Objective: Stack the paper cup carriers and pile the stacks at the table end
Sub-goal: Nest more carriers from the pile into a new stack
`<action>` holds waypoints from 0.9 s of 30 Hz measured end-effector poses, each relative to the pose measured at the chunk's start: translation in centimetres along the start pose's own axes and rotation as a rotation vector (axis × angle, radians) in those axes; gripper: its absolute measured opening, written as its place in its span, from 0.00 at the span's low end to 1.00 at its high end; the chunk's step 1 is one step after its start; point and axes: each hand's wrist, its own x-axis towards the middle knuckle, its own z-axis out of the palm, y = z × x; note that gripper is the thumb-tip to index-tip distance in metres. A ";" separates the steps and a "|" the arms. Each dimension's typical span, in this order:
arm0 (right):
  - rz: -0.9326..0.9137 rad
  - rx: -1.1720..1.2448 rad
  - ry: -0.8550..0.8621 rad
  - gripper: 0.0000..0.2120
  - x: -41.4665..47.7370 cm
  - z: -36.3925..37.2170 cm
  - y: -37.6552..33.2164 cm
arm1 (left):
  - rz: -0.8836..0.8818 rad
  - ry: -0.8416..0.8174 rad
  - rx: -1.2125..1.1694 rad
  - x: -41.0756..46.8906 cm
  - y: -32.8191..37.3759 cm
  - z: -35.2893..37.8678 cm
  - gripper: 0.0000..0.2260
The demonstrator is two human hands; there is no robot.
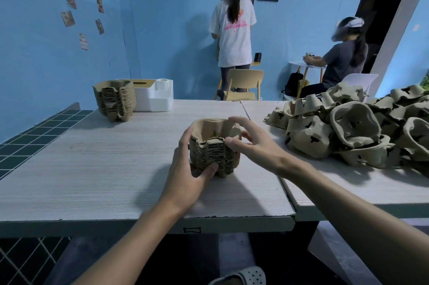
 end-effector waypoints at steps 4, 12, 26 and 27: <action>0.002 -0.013 0.009 0.27 -0.9 -1.6 0.5 | 0.024 -0.047 0.010 0.2 0.4 1.6 0.38; -0.037 -0.288 0.112 0.25 -3.4 -6.9 2.0 | 0.047 -0.093 -0.063 0.4 1.0 5.6 0.36; 0.025 -1.168 0.482 0.25 -2.7 -15.2 6.7 | 0.062 -0.126 -0.010 0.5 0.2 5.9 0.38; 0.041 -1.179 0.491 0.25 -2.6 -15.3 6.8 | 0.064 -0.127 -0.008 0.6 0.1 5.9 0.38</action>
